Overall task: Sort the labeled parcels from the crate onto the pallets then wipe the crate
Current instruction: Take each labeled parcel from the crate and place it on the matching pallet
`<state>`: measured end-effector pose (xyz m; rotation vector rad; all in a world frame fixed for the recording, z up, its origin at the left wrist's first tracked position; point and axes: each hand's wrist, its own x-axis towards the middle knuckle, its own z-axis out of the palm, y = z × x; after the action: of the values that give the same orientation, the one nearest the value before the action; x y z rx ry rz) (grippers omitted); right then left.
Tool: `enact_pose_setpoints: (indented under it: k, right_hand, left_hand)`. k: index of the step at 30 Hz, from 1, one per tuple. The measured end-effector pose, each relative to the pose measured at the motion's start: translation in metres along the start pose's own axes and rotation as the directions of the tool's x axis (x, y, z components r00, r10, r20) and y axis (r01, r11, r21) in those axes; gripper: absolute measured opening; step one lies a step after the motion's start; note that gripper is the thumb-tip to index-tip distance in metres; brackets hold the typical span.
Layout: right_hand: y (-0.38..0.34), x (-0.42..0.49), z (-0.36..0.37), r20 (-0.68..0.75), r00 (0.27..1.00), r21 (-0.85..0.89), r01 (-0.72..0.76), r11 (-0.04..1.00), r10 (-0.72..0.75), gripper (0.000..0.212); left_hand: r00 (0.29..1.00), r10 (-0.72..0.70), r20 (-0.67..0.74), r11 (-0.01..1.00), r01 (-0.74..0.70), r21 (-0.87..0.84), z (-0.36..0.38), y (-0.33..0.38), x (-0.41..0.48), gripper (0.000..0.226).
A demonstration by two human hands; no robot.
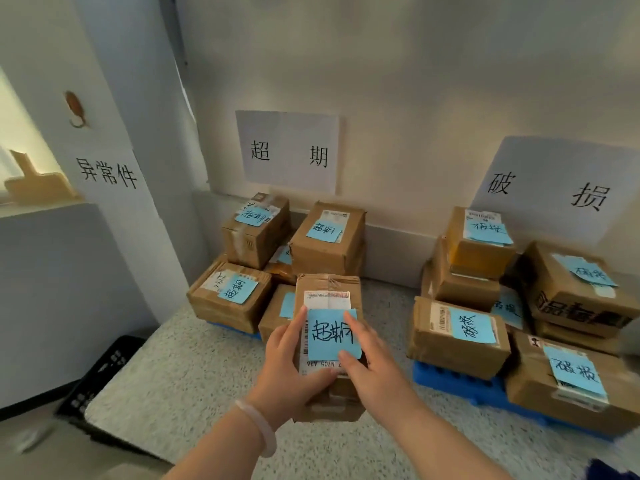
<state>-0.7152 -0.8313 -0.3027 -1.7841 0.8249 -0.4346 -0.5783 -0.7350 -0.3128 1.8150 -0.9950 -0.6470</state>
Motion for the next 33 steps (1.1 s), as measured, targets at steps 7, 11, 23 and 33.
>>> enact_pose_setpoints:
  k: [7,11,23,33]
  right_hand:
    - [-0.009,0.062,0.041,0.064,0.994,0.011,-0.092,0.996,0.091,0.055]
    - [-0.01,0.089,0.066,-0.025,0.986,0.009,-0.164,0.986,0.164,0.058]
    - [-0.013,0.119,0.087,-0.195,0.956,-0.008,-0.226,0.974,0.22,0.053]
    - [-0.035,0.091,0.097,-0.266,0.964,-0.518,-0.167,0.839,0.027,0.053]
  left_hand:
    - [0.997,-0.078,0.023,0.997,0.078,0.004,-0.042,-0.031,0.046,0.093]
    - [0.988,-0.098,0.12,0.995,0.094,0.038,-0.061,-0.047,0.079,0.096]
    - [0.969,-0.024,0.245,0.999,0.017,0.03,-0.074,-0.07,0.125,0.098]
    - [0.931,-0.058,0.36,0.995,0.085,-0.061,-0.084,-0.072,0.137,0.051]
